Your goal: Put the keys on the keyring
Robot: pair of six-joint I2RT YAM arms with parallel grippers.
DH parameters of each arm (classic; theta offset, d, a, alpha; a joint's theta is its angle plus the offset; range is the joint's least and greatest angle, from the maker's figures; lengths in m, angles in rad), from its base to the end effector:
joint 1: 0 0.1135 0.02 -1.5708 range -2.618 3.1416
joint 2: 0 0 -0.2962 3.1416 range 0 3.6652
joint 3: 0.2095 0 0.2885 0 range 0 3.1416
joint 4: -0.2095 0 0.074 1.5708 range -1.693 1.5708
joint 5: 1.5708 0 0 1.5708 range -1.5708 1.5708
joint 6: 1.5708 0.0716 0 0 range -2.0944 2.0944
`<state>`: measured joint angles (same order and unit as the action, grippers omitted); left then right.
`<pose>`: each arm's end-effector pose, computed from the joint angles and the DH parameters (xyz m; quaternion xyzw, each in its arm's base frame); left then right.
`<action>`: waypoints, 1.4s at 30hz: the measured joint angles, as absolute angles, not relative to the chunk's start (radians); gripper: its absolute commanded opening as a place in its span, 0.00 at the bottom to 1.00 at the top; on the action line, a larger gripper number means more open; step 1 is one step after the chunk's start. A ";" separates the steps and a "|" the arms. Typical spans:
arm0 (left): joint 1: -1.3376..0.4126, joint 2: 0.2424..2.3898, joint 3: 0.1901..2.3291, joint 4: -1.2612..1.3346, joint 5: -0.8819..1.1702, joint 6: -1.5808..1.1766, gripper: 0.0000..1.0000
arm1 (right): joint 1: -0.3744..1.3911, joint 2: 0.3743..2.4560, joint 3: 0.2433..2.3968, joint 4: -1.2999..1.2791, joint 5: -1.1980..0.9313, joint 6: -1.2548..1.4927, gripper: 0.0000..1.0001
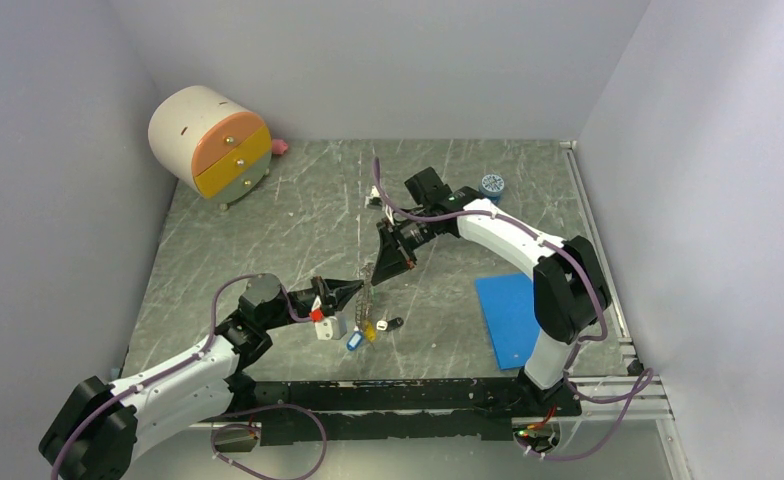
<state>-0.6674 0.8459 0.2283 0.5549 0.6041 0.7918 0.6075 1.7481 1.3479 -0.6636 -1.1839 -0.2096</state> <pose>0.1485 -0.1688 0.2124 0.6157 0.3830 -0.1758 0.6658 0.2943 0.2854 0.2621 -0.4476 0.6816 0.5706 0.0973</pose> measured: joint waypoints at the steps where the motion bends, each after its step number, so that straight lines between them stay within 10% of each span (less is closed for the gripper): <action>1: -0.668 0.846 0.228 0.555 0.604 0.792 0.02 | 0.607 1.748 1.352 -0.668 -1.185 -0.211 0.00; 42: -0.674 0.846 0.228 0.547 0.603 0.792 0.03 | 0.627 1.781 1.385 -0.708 -1.157 -0.198 0.00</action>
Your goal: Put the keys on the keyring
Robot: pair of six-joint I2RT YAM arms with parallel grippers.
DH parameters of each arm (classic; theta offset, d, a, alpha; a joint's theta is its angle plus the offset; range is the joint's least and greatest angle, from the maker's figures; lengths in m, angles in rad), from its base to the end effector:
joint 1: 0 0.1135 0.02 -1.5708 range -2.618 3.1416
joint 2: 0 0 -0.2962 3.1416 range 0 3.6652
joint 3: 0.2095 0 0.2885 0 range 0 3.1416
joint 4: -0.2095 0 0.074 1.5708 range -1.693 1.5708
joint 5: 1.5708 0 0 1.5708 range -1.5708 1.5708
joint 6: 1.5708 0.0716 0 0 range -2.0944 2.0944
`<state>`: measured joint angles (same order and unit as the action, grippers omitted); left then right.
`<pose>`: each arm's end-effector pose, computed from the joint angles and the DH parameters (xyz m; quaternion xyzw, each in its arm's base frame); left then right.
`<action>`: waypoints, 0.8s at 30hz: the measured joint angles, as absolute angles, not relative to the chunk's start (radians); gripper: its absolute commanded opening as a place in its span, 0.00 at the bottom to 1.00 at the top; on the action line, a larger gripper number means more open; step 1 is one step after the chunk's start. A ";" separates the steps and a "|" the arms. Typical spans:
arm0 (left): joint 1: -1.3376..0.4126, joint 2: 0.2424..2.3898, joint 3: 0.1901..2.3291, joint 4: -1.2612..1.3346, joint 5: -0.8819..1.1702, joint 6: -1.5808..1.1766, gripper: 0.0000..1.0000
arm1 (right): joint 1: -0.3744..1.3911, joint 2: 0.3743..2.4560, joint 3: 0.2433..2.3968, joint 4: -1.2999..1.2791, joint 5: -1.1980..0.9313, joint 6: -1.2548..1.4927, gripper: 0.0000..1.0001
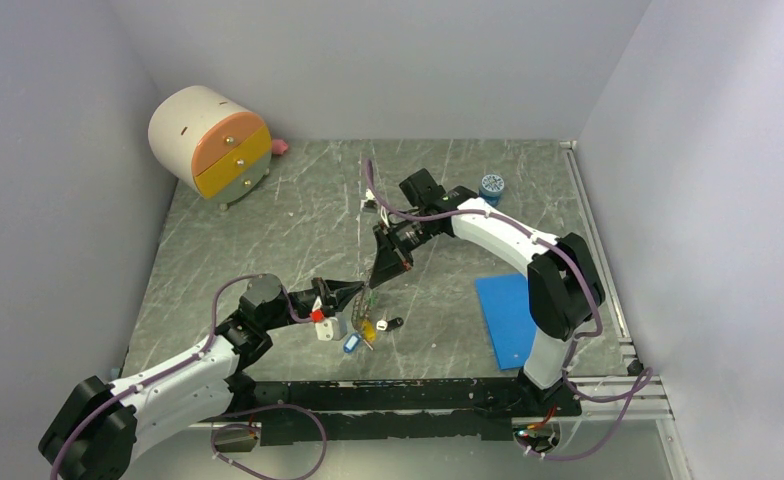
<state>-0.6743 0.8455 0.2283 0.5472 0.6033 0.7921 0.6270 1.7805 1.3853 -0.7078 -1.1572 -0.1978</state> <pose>0.1473 -0.1697 0.2115 0.6179 0.3833 -0.1786 0.6628 0.2948 0.2946 0.2582 -0.4425 0.6954 0.5611 0.0763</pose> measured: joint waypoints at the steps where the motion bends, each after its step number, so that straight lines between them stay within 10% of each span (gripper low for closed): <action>1: -0.674 0.846 0.228 0.547 0.603 0.792 0.02 | 0.625 1.781 1.382 -0.707 -1.157 -0.197 0.00; 24: -0.678 0.833 0.228 0.510 0.596 0.792 0.03 | 0.613 1.826 1.379 -0.719 -1.156 -0.197 0.00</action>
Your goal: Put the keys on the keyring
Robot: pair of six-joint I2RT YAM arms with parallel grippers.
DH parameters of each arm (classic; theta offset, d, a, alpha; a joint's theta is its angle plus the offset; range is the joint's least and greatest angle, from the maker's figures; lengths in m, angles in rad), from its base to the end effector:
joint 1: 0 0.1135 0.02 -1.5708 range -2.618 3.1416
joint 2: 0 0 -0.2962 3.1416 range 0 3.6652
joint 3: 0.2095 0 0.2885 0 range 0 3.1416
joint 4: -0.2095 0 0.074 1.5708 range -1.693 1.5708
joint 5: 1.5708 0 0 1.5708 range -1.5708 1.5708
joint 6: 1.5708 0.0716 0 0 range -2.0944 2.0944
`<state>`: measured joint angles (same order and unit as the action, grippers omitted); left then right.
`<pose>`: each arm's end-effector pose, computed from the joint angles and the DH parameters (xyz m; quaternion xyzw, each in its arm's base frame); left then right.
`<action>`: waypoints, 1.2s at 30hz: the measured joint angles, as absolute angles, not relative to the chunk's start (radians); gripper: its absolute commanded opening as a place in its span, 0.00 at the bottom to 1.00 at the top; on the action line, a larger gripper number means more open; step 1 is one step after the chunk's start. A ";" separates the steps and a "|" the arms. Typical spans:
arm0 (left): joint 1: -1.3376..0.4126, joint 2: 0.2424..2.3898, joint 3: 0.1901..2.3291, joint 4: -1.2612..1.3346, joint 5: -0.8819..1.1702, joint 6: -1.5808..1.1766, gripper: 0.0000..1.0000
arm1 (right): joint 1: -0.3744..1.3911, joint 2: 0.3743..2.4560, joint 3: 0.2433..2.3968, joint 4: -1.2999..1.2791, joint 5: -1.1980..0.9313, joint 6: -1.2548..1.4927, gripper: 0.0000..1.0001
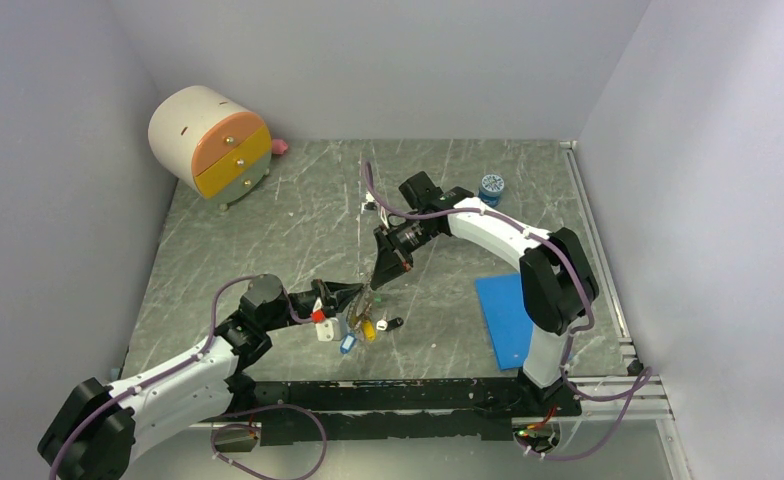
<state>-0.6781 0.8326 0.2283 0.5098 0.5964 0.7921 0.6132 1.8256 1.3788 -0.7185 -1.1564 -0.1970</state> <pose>0.1458 -0.1691 0.2091 0.6209 0.3919 -0.1803 0.6546 0.3022 0.2928 0.2378 -0.4244 0.7105 0.5586 0.0544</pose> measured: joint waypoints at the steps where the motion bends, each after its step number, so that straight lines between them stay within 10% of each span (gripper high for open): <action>1: -0.678 0.833 0.228 0.510 0.596 0.792 0.03 | 0.613 1.826 1.379 -0.720 -1.155 -0.197 0.00; 36: -0.682 0.830 0.217 0.556 0.577 0.685 0.03 | 0.621 1.689 1.290 -0.623 -0.932 -0.172 0.00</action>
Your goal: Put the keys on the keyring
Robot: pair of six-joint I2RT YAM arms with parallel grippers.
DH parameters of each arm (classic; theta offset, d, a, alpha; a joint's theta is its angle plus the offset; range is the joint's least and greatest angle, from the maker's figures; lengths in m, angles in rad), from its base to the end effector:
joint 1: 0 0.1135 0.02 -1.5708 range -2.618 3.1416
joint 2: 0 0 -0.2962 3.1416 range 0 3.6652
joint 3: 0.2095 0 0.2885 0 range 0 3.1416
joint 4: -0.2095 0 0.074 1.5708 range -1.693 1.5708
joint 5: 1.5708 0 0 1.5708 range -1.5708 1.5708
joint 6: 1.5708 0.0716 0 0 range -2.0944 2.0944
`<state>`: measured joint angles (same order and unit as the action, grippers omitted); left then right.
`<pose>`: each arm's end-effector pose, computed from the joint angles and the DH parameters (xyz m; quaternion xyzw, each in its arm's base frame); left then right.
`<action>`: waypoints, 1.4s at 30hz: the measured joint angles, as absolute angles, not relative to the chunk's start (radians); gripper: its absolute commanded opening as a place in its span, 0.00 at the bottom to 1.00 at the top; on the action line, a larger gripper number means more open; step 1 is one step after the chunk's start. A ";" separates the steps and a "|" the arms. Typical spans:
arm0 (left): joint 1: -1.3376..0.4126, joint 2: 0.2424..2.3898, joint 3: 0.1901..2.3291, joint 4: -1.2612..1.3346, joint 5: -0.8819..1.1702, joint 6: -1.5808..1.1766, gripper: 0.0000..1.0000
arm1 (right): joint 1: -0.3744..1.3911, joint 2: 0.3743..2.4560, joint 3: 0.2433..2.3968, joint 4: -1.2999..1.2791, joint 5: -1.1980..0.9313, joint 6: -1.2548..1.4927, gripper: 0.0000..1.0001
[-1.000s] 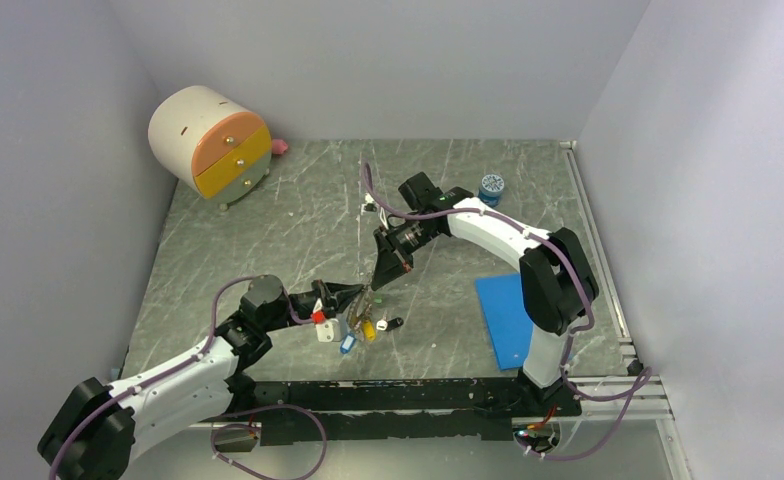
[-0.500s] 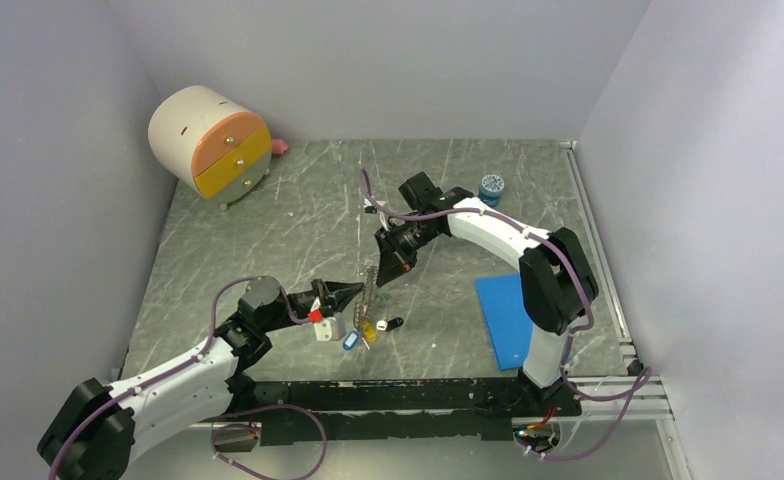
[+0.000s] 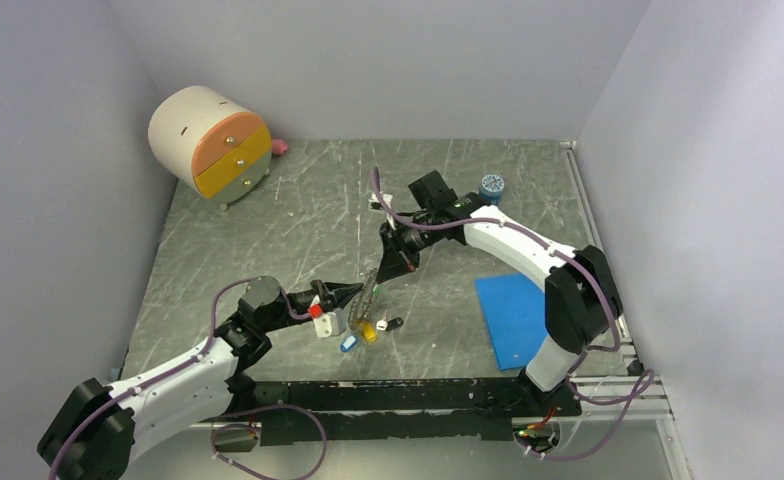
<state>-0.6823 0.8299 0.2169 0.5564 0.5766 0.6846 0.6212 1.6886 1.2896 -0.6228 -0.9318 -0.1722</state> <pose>0.1455 -0.1685 0.2112 0.5915 0.4170 -0.2059 0.6587 0.2910 0.2790 0.2538 -0.4446 0.7461 0.4755 0.1398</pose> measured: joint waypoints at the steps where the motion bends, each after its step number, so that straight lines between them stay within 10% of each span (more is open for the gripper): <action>1: -0.682 0.829 0.216 0.557 0.577 0.687 0.02 | 0.621 1.676 1.290 -0.618 -0.947 -0.173 0.00; 42: -0.684 0.813 0.189 0.571 0.581 0.742 0.03 | 0.655 1.741 1.364 -0.713 -1.040 -0.208 0.00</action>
<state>-0.6842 0.8131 0.1894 0.5709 0.5808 0.7418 0.6548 1.7412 1.3640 -0.7128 -1.0405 -0.2085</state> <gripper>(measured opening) 0.031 0.009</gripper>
